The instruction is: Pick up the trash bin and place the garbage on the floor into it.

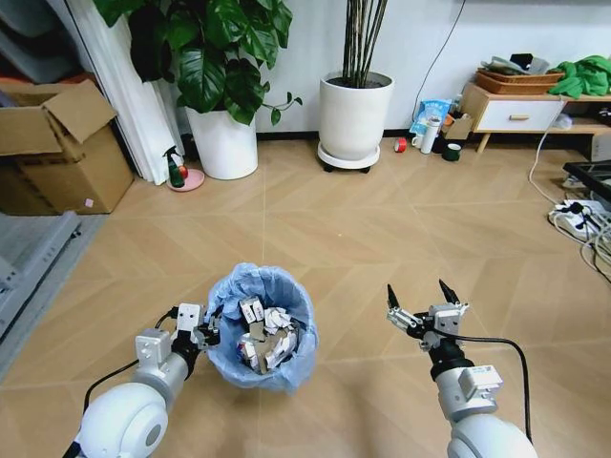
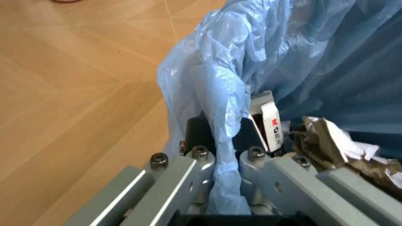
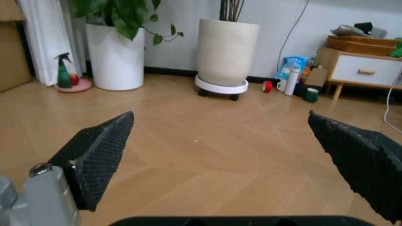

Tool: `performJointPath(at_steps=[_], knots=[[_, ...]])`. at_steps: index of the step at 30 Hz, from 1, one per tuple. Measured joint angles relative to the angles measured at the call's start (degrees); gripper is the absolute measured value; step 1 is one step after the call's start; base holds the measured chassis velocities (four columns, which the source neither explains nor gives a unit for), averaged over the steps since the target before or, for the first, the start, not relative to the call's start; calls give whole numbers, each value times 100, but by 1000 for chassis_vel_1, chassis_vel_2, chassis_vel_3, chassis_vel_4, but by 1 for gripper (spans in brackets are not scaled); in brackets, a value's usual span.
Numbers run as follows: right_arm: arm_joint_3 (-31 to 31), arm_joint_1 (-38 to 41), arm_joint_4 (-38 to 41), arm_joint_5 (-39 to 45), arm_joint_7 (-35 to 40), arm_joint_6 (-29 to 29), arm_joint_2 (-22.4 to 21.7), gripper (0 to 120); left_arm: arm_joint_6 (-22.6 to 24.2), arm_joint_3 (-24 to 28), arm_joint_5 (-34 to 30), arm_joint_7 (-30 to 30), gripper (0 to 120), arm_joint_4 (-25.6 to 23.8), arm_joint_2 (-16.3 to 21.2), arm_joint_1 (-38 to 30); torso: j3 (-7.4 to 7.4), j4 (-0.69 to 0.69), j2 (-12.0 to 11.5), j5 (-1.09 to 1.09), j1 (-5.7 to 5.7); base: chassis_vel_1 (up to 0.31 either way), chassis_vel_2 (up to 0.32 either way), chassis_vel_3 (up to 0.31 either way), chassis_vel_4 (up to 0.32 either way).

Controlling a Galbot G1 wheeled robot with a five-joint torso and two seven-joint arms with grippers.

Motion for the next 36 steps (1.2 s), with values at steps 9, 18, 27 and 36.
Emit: performJointPath(at_steps=[9, 18, 27, 36], knots=[[-44, 3, -31, 66, -1, 8, -35, 100, 1, 5, 10, 25, 0, 27, -9, -22, 1, 0, 0, 2, 0, 221, -172, -231, 160], [-41, 28, -63, 71, -7, 14, -38, 100, -2, 50, 1, 26, 0, 60, -11, -60, 2, 0, -1, 0, 2, 51, -75, -67, 89], [-72, 23, -80, 62, -30, 25, -20, 100, -7, 35, -14, 34, 0, 65, -7, -69, 1, 0, 0, 0, 1, 97, -95, -97, 95], [-71, -9, -79, 56, -49, 67, -2, 100, -17, 49, -8, 40, 0, 65, -14, -73, 1, 0, 0, 1, 1, 159, -152, -160, 154]])
